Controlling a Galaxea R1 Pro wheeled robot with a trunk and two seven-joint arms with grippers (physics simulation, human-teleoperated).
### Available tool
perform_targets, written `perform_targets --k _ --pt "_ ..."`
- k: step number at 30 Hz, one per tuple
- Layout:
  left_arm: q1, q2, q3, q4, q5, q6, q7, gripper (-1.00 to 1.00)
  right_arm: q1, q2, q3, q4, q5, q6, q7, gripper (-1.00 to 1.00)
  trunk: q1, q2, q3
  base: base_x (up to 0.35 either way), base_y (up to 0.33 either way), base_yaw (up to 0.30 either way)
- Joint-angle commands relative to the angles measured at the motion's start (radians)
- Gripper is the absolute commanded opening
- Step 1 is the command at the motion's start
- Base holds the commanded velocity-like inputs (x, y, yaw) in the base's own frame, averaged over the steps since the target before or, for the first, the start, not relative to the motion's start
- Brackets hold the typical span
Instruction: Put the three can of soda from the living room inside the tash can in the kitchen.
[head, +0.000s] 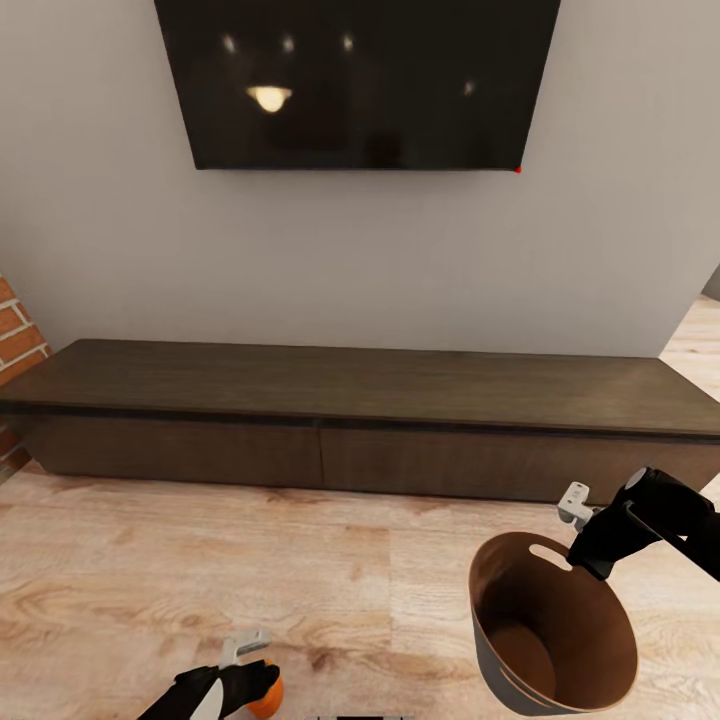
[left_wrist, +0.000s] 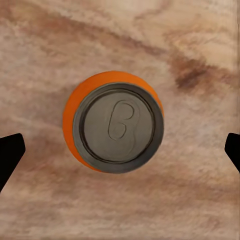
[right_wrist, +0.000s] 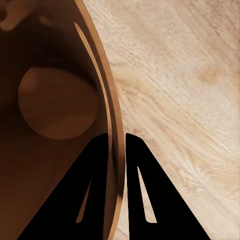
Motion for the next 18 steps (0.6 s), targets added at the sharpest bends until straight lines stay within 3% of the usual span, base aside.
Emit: perform_targets --k 1,18 --pt "0.0 0.0 0.0 0.0 0.0 -0.003 0.0 1.0 0.0 0.0 0.0 0.0 -0.016 0.008 0.005 -1.0 0.0 0.0 0.0 0.0 0.0 0.0" --pt "-0.001 0.001 -0.002 -0.002 0.0 -0.039 -0.003 1.0 0.0 0.0 0.0 0.0 -0.016 0.008 0.005 -1.0 0.0 0.0 0.0 0.0 0.0 0.0"
